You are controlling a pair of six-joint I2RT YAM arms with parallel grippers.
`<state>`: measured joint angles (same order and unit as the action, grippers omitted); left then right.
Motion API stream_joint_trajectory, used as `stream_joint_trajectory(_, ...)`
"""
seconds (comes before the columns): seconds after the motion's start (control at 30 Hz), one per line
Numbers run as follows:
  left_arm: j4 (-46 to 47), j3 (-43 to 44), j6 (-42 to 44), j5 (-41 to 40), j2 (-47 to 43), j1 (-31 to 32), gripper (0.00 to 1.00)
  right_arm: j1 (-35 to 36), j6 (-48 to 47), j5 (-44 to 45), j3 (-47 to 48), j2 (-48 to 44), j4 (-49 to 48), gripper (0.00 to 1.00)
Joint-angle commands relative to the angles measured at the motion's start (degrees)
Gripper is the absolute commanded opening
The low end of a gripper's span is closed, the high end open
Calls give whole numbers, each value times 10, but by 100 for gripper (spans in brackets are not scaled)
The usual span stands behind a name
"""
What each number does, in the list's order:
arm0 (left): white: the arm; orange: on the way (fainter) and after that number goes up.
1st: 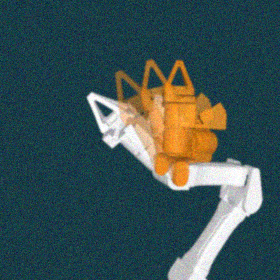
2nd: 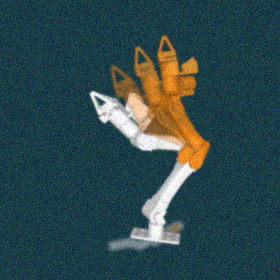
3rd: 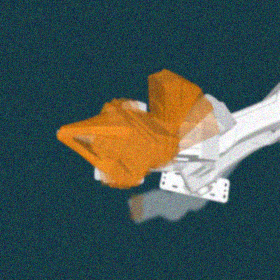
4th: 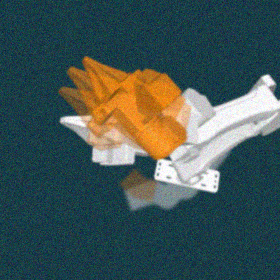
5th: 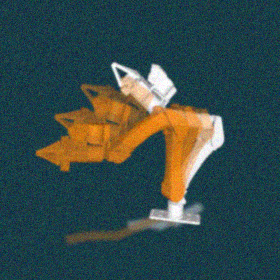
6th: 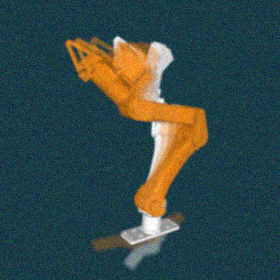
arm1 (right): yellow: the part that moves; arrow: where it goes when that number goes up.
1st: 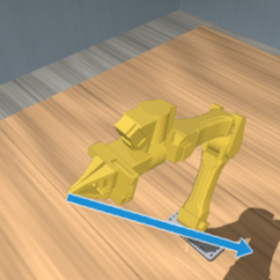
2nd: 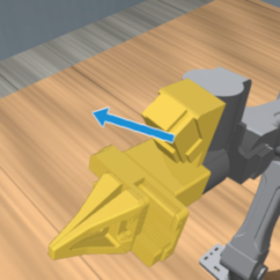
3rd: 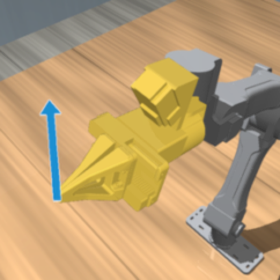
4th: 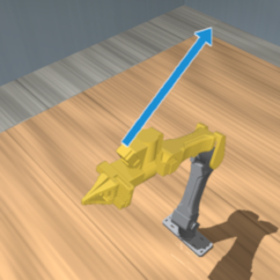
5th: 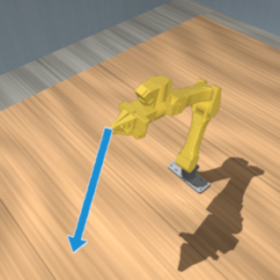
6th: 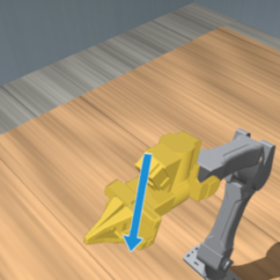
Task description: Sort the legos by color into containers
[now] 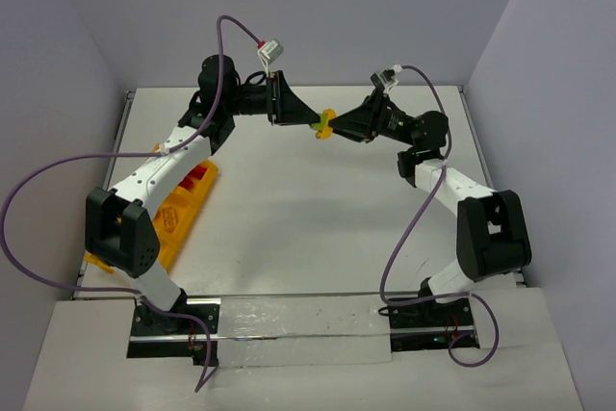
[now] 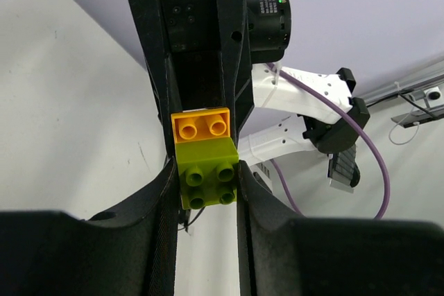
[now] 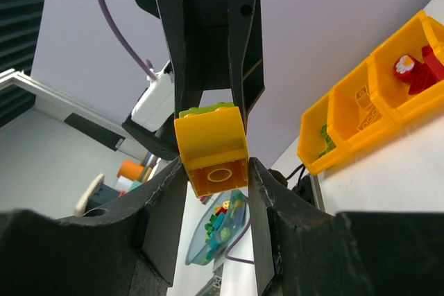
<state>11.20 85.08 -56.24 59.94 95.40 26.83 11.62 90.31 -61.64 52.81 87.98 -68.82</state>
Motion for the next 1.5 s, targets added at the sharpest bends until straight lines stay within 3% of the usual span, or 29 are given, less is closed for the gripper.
stream_joint_trajectory(0.0,-52,14,68,-16,-42,-25,0,5,-137,22,11,-62,188,0)
stream_joint_trajectory(0.03,-82,20,86,-26,-44,-28,0,6,-179,29,31,-69,250,0)
stream_joint_trajectory(0.1,-125,30,110,-37,-48,-33,0,9,-349,64,71,-94,434,0)
stream_joint_trajectory(0.17,-169,35,134,-53,-55,-38,0,15,-425,116,110,-104,592,0)
stream_joint_trajectory(0.33,-275,44,190,-106,-76,-51,0,17,-537,204,137,-123,756,0)
stream_joint_trajectory(0.43,-350,49,230,-160,-89,-60,0,17,-562,246,137,-129,793,0)
stream_joint_trajectory(0.5,-429,46,243,-243,-106,-70,0,17,-586,262,133,-132,821,0)
stream_joint_trajectory(0.6,-534,23,235,-432,-147,-80,0,18,-597,271,117,-139,832,0)
stream_joint_trajectory(0.63,-540,11,226,-445,-157,-82,0,18,-598,272,112,-141,833,0)
stream_joint_trajectory(0.73,-636,-29,139,-654,-180,-100,0,18,-601,270,96,-144,832,0)
stream_joint_trajectory(0.8,-760,-64,14,-802,-192,-147,0,18,-602,266,90,-143,833,0)
stream_joint_trajectory(0.9,-815,-102,-74,-897,-228,-190,0,19,-599,260,87,-147,832,0)
stream_joint_trajectory(1.1,-859,-162,-156,-953,-270,-235,0,18,-618,260,102,-144,859,0)
stream_joint_trajectory(1.23,-882,-219,-186,-949,-292,-307,0,23,-628,268,111,-137,874,0)
stream_joint_trajectory(1.47,-818,-308,-131,-894,-348,-415,0,108,-667,367,184,-106,942,0)
